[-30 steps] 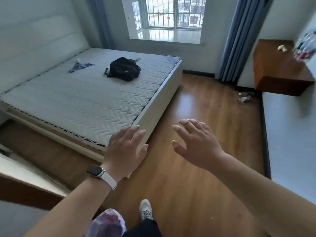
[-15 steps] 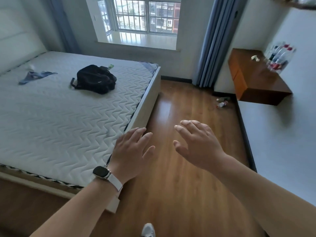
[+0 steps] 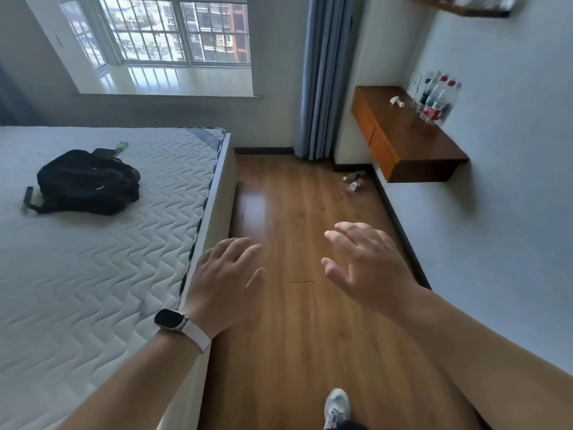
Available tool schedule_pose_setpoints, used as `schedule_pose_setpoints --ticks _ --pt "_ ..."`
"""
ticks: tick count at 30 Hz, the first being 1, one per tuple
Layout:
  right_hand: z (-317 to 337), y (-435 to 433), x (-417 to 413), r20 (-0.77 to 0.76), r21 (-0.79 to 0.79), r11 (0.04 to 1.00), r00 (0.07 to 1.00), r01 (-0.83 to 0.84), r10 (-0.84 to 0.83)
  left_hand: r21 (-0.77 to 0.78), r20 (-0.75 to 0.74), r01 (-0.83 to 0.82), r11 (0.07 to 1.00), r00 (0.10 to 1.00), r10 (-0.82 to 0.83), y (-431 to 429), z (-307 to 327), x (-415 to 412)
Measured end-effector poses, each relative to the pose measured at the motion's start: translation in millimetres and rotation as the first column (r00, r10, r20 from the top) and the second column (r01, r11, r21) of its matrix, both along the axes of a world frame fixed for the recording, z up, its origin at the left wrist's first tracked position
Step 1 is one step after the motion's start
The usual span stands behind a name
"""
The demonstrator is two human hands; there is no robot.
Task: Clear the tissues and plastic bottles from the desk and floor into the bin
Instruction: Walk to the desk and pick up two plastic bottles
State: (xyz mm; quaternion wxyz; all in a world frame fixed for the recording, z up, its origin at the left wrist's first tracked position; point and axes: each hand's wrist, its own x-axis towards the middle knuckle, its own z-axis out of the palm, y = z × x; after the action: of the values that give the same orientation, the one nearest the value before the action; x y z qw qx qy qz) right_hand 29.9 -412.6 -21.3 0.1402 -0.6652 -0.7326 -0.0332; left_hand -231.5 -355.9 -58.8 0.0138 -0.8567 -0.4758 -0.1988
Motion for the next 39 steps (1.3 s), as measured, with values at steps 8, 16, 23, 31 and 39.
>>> schedule_pose_setpoints --ticks 8,16,23,31,39 --pt "-22 109 85 -0.054 -0.016 0.997 0.995 0.077 -0.078 0.039 -0.088 0.080 0.996 0.993 -0.077 120 7 84" --pt "-15 239 194 -0.097 -0.006 0.997 0.992 0.082 -0.082 0.058 -0.163 0.125 0.990 0.980 -0.114 251 35 193" --pt "-11 301 272 -0.102 0.047 0.986 0.983 0.160 -0.154 0.055 -0.147 0.186 0.981 0.973 -0.176 329 39 272" --pt "-8 368 322 -0.082 0.041 0.968 0.966 0.248 -0.244 0.049 -0.105 0.278 0.959 0.957 -0.271 423 27 335" --pt "-13 470 367 -0.039 0.019 0.920 0.920 0.392 -0.391 0.012 -0.040 0.370 0.929 0.928 -0.370 561 5 393"
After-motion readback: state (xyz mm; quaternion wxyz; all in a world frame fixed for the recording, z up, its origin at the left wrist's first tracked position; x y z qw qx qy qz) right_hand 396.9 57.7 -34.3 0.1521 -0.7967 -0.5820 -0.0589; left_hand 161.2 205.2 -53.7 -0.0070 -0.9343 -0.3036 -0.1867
